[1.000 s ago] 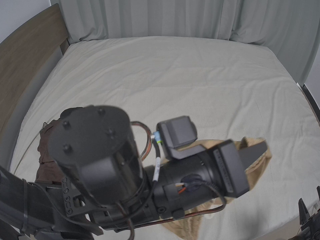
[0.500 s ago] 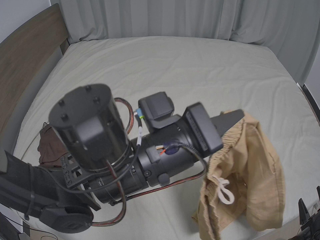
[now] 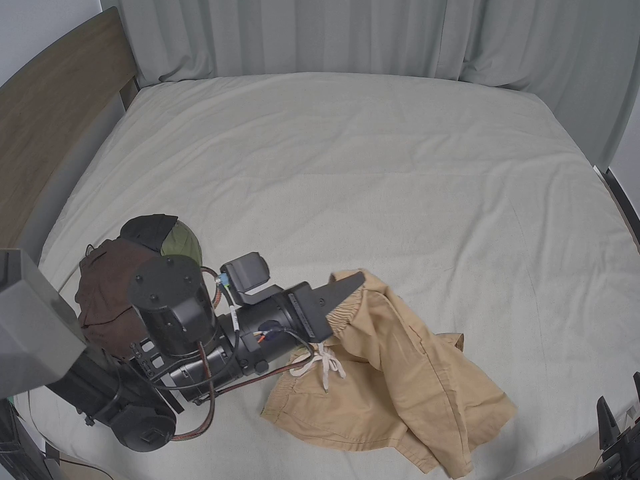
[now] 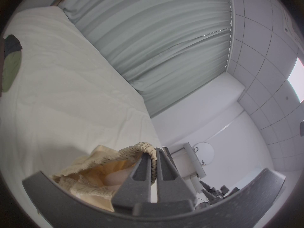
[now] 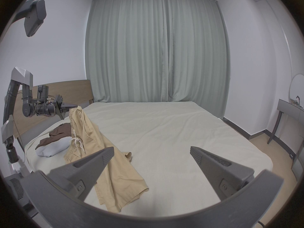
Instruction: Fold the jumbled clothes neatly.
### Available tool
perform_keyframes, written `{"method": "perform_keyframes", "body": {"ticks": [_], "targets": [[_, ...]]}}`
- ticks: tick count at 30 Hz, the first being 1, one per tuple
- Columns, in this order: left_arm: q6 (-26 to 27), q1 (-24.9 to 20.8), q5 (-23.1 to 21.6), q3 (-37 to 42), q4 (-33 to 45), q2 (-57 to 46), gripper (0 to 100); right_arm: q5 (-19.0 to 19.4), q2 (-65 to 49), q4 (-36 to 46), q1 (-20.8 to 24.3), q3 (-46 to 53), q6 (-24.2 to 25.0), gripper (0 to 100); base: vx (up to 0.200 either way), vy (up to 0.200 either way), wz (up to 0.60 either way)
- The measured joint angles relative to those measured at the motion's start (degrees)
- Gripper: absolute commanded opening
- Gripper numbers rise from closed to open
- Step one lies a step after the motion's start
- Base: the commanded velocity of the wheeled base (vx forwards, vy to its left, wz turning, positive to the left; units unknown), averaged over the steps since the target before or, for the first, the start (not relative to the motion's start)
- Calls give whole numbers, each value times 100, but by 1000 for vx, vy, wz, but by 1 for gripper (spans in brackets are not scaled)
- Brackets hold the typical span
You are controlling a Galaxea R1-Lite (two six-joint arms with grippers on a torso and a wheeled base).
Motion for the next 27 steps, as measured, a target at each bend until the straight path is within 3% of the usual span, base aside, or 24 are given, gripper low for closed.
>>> {"method": "perform_keyframes", "body": {"ticks": [6, 15, 27], "targets": [[193, 716, 0, 397, -728, 262, 0, 2, 0, -2, 0, 0, 0, 100, 0, 0, 0], [325, 1543, 104, 684, -935, 518, 0, 5, 0, 0, 0, 0, 0, 100, 0, 0, 0], [589, 2070, 173, 789, -957, 948, 0, 10, 0, 0, 0, 0, -9, 100, 0, 0, 0]]}}
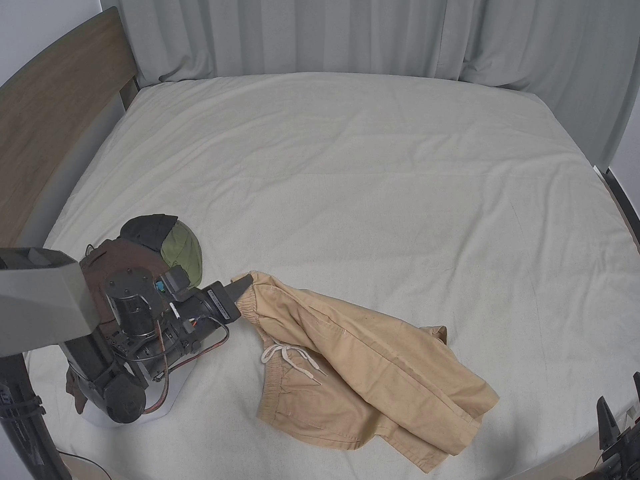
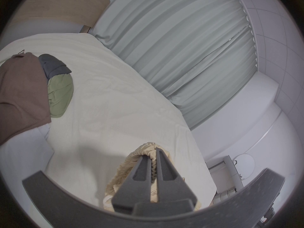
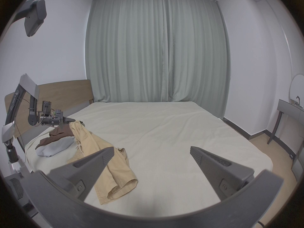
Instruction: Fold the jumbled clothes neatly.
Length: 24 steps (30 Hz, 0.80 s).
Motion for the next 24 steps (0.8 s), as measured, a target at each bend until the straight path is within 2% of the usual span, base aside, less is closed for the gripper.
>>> {"method": "perform_keyframes", "body": {"ticks": [24], "targets": [[169, 358, -9, -391, -15, 807, 0, 41, 0, -16, 2, 0, -57, 100, 0, 0, 0]]}}
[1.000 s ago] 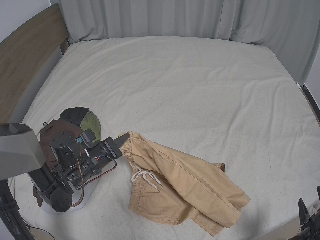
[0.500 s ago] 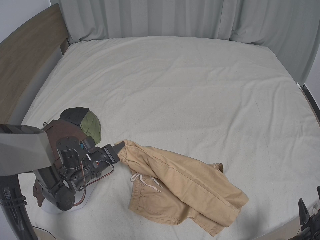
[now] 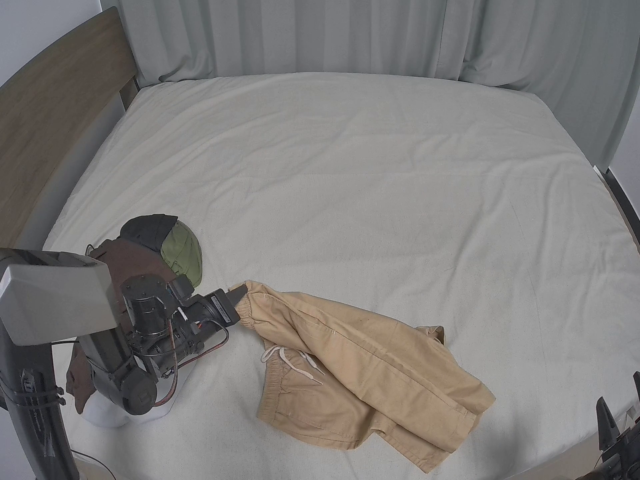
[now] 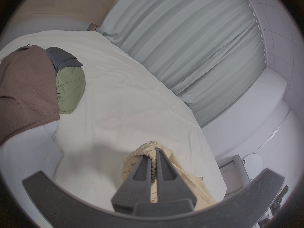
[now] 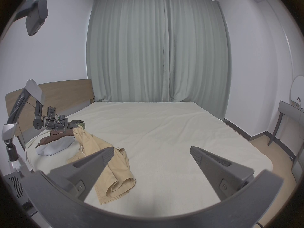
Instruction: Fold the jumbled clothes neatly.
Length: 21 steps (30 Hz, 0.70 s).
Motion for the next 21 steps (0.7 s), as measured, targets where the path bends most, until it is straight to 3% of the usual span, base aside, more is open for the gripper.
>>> {"method": "perform_keyframes", "body": {"ticks": [21], "targets": [[-2, 35, -4, 40, 1, 73, 0, 187, 0, -7, 0, 0, -167, 100, 0, 0, 0]]}}
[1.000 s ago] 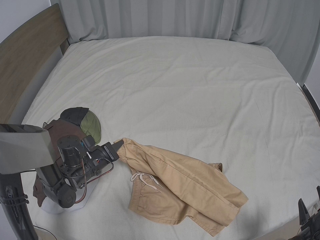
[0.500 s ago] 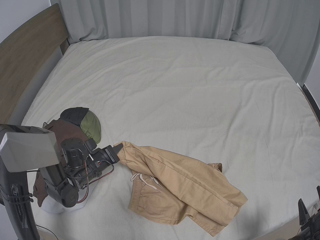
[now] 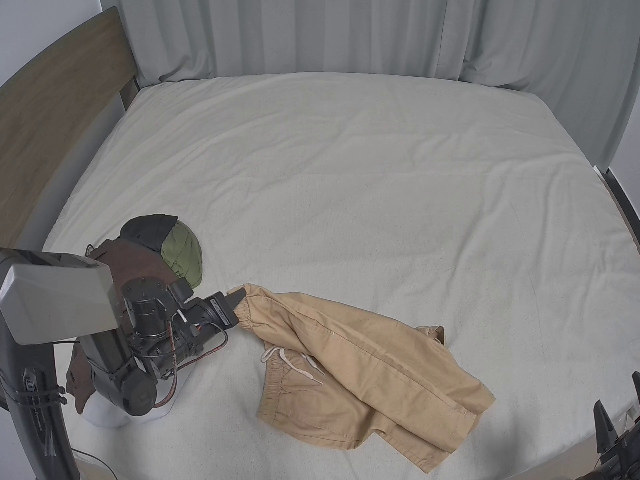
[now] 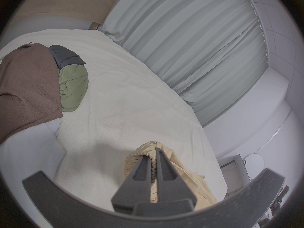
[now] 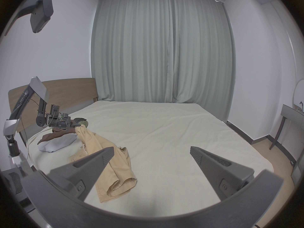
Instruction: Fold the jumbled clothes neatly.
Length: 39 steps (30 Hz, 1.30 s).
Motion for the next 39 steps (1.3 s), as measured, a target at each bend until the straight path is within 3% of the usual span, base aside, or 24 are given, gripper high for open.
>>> {"method": "perform_keyframes", "body": {"ticks": [5, 10, 20, 28, 39], "targets": [[0, 5, -2, 13, 0, 0, 0, 11, 12, -296, -5, -48, 16, 100, 0, 0, 0], [0, -2, 0, 15, 2, 0, 0, 85, 351, -844, -2, -692, -11, 100, 0, 0, 0], [2, -26, 0, 11, 0, -9, 0, 1321, 1762, -646, 129, -1312, -55, 100, 0, 0, 0], [6, -30, 1, 9, 0, -23, 0, 1609, 2679, -644, 188, -1351, -66, 100, 0, 0, 0], [101, -41, 12, 11, 2, -34, 0, 2305, 3705, -666, 243, -1398, -68, 100, 0, 0, 0]]}}
